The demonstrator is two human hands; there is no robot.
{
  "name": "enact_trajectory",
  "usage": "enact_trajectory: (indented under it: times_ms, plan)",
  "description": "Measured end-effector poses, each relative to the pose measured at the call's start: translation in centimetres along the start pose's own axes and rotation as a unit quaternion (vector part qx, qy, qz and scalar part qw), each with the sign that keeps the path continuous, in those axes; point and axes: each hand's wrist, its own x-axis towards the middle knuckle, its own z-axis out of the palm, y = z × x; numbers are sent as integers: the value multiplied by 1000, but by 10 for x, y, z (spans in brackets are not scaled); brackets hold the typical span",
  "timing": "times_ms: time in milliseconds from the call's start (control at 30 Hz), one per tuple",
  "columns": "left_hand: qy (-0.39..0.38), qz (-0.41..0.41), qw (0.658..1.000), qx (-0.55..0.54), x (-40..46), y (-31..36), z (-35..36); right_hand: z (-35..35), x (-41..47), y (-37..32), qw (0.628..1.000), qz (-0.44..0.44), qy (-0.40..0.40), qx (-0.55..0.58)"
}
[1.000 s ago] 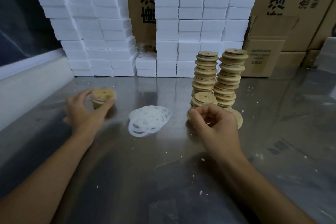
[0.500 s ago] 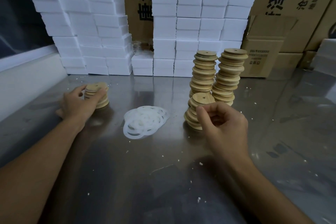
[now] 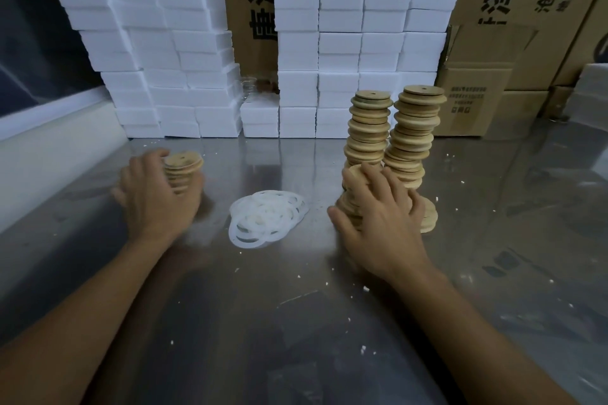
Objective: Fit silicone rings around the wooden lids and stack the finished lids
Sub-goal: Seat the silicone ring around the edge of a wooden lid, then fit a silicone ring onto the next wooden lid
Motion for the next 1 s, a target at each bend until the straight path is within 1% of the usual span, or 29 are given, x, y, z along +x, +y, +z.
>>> enact_trajectory:
  times_ms: [33, 67, 100, 167, 200, 300, 400, 533, 600, 700, 833, 900, 967, 1000]
  plan:
    - [-20, 96, 995, 23, -8, 8, -3, 1, 0, 0, 1000, -4, 1, -13]
    - [-49, 178, 982, 31, -15, 16, -5, 0, -1, 1, 1000, -2, 15, -11]
    - [-88, 228, 969, 24, -21, 22, -7, -1, -1, 1, 999, 4, 35, -2]
    - [-157, 257, 954, -2, -28, 32, -11, -1, 1, 3, 998, 22, 60, 10]
    - [-176, 262, 949, -7, -31, 34, -12, -1, 1, 3, 997, 30, 67, 15]
    - [-214, 279, 936, -28, -41, 42, -14, -2, 3, 5, 994, 43, 81, 66]
    - [-223, 291, 930, -25, -50, 48, -14, -2, 3, 7, 989, 24, 108, 96]
    - [-204, 287, 936, -30, -56, 52, -15, -3, 3, 10, 978, -3, 177, 111]
    - [-204, 289, 935, -39, -59, 54, -16, -4, 1, 8, 972, -17, 196, 128]
    - [-204, 281, 937, -25, -62, 56, -19, -7, -3, 1, 960, -53, 225, 160]
    - [-166, 277, 946, -7, -61, 57, -22, -13, -6, -11, 946, -84, 254, 183]
    - [-145, 231, 961, -50, -60, 58, -22, -14, -7, -15, 939, -96, 249, 216]
    - [-119, 116, 974, -156, -61, 62, -22, -12, -8, -18, 936, -97, 220, 256]
    - [-117, 43, 968, -217, -61, 65, -22, -9, -9, -20, 937, -92, 203, 268]
